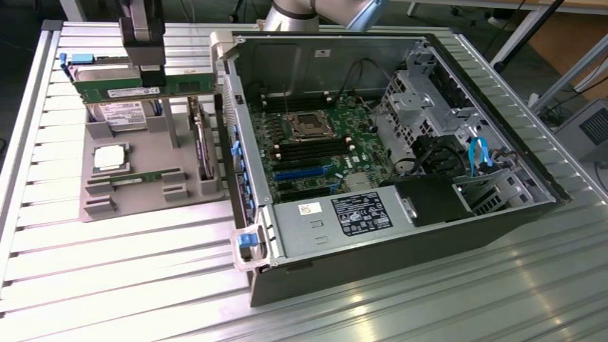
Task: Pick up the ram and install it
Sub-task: 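Pick up the ram and move it above insertion slot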
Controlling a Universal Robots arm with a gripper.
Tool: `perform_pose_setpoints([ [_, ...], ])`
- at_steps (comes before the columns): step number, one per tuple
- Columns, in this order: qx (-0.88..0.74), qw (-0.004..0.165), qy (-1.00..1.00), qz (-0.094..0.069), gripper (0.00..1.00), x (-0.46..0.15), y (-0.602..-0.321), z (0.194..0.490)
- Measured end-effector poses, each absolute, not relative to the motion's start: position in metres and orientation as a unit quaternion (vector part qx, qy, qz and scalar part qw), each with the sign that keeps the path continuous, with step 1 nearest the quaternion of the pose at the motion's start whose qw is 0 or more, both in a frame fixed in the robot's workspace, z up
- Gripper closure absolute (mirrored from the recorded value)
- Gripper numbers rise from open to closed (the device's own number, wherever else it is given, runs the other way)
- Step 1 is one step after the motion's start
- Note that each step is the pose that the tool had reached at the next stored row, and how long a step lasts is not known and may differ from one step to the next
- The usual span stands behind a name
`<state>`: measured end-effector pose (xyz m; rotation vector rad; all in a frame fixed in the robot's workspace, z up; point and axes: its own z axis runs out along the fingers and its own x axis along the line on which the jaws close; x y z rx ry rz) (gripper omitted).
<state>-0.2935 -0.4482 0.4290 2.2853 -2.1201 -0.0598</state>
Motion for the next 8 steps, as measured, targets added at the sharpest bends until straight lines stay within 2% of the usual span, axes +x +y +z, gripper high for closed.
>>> perform_pose_setpoints([
  [8, 0.733, 0.013, -0.680, -0.020, 0.88, -0.2836, -0.4482, 0.4290],
])
